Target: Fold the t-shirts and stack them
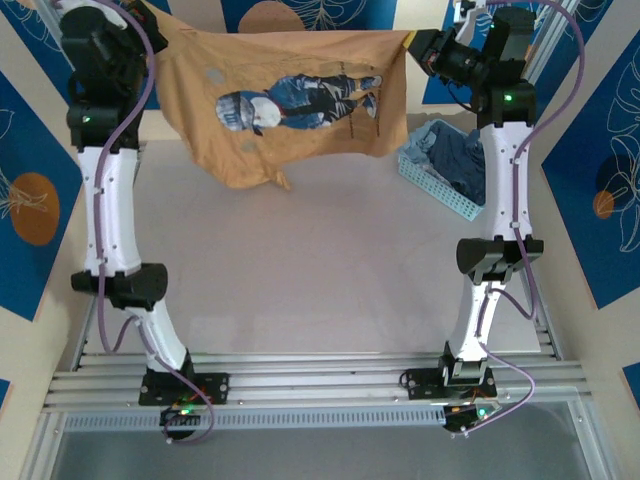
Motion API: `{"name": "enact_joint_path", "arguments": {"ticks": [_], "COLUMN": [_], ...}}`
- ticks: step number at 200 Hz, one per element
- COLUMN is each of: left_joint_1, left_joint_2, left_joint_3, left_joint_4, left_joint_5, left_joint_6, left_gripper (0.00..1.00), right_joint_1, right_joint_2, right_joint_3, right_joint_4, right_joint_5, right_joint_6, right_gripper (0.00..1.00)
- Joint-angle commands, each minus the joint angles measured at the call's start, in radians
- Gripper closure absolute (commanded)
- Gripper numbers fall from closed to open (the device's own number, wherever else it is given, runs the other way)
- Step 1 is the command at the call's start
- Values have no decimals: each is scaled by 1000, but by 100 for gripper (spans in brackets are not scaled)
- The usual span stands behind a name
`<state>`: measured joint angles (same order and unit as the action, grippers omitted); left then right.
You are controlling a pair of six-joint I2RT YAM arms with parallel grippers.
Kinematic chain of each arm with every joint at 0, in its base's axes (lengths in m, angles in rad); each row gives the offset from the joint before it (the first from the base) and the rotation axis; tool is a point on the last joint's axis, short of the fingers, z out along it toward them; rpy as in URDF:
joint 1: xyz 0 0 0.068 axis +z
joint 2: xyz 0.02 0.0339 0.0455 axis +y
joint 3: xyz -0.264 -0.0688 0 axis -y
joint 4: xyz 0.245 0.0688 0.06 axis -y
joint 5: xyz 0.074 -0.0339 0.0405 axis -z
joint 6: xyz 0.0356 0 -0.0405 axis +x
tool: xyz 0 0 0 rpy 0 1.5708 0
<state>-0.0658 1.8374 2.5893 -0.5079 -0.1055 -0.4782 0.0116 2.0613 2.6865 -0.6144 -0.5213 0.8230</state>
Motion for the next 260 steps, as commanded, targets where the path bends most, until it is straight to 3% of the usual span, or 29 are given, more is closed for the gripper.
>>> {"name": "enact_joint_path", "arguments": {"ticks": [1, 23, 47, 83, 119, 150, 186, 225, 260], "left_joint_1": [-29, -83, -161, -269, -315, -318, -318, -300, -214], "left_joint_2": [-194, -393, -554, -739, -848, -874, -829, -508, -183], "left_joint_3": [-123, -490, -833, -1264, -1587, -1554, -1430, -1234, -910], "left_joint_4": [20, 22, -96, -324, -437, -471, -342, -258, -258], "left_joint_5": [12, 12, 10, 1, 33, -38, -125, -103, -73], "left_joint_6": [35, -16, -86, -232, -375, -367, -299, -207, -172], "left_gripper": [100, 100, 100, 100, 100, 100, 100, 100, 100], "right_joint_1": [-2, 21, 48, 66, 76, 94, 148, 133, 94], "right_joint_2": [-48, -162, -381, -620, -689, -737, -709, -465, -198], "right_joint_3": [-15, -233, -699, -1279, -1608, -1593, -1459, -1256, -885], "right_joint_4": [-43, -148, -98, -117, -151, -164, -139, -114, -105], "right_joint_5": [-38, 43, 142, 196, 224, 265, 311, 259, 213], "right_joint_6": [-12, -70, -67, -44, -33, -36, -52, -58, -92], "right_gripper": [100, 100, 100, 100, 100, 100, 100, 100, 100]}}
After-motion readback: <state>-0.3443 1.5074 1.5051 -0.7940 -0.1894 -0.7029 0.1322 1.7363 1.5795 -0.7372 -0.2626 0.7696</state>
